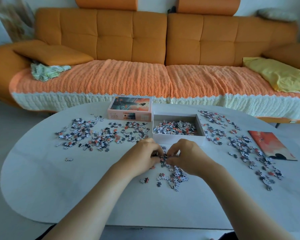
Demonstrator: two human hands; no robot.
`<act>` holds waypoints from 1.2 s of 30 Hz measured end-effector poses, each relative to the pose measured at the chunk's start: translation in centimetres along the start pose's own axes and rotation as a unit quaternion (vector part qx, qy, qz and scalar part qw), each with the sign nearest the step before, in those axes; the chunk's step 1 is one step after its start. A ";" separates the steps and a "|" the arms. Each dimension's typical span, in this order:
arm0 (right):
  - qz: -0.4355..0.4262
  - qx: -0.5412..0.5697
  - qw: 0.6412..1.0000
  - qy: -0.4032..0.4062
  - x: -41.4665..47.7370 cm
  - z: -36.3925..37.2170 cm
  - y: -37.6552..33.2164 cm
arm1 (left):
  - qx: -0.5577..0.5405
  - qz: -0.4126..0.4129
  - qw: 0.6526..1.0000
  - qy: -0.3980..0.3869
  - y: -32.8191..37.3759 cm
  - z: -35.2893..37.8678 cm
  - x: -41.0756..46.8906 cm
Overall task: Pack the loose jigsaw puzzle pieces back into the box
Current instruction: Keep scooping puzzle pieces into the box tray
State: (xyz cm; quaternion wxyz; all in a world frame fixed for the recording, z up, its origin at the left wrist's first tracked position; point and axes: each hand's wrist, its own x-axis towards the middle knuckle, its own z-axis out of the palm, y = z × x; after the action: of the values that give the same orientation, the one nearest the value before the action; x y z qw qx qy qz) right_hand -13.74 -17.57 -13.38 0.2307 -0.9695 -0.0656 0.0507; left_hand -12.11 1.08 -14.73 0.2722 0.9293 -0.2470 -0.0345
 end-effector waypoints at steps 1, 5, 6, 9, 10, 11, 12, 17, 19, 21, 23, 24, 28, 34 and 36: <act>0.005 0.005 1.000 0.004 0.1 0.1 0.0 | -0.004 -0.003 1.000 0.003 0.0 0.0 0.1; 0.013 -0.022 0.999 -0.037 0.3 0.0 -0.4 | -0.017 -0.015 1.000 0.003 0.1 -0.4 0.6; 0.011 -0.036 0.998 -0.045 0.4 -0.2 -0.6 | -0.018 -0.019 1.000 0.002 0.1 -0.5 0.7; 0.024 0.002 0.999 -0.042 0.6 -0.7 -0.9 | -0.022 -0.039 0.999 0.004 0.2 -0.8 1.0; 0.028 0.015 0.999 -0.042 0.7 -0.8 -0.9 | -0.029 -0.047 0.999 0.004 0.2 -0.9 1.0; 0.028 0.014 0.999 -0.041 0.8 -0.8 -0.8 | -0.038 -0.053 0.998 0.003 0.2 -1.1 1.1; 0.029 0.013 0.999 -0.040 1.0 -0.9 -0.7 | -0.052 -0.061 0.997 0.002 0.2 -1.4 1.2; 0.030 0.081 0.995 -0.045 1.5 -2.5 -0.3 | -0.129 -0.073 0.988 0.039 0.4 -2.8 2.4; 0.020 0.120 0.993 0.003 1.8 -3.5 -0.3 | -0.168 -0.071 0.980 0.079 0.5 -3.2 3.2; 0.016 0.166 0.983 0.082 2.3 -4.2 -0.2 | -0.205 -0.059 0.967 0.140 0.7 -3.6 4.2; 0.012 0.201 0.964 0.172 3.2 -4.4 -0.1 | -0.225 -0.041 0.950 0.213 0.9 -3.6 5.3; 0.011 0.207 0.956 0.210 3.7 -4.3 0.0 | -0.226 -0.034 0.942 0.244 0.9 -3.4 5.9; -0.016 0.126 0.960 0.249 5.1 -3.2 0.4 | -0.166 -0.002 0.952 0.257 0.6 -1.9 7.4; -0.049 0.015 0.975 0.216 5.4 -2.2 1.0 | -0.044 0.074 0.974 0.211 -0.3 -0.6 7.3; -0.040 0.000 0.973 0.228 5.1 -2.4 1.1 | 0.022 0.080 0.969 0.232 -0.7 -0.5 7.2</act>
State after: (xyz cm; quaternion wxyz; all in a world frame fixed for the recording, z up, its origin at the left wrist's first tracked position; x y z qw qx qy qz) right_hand -8.24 -18.78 -12.08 0.2412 -0.9522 -0.0497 -0.1809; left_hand -5.40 -1.55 -14.15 0.3029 0.8950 -0.2519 0.2093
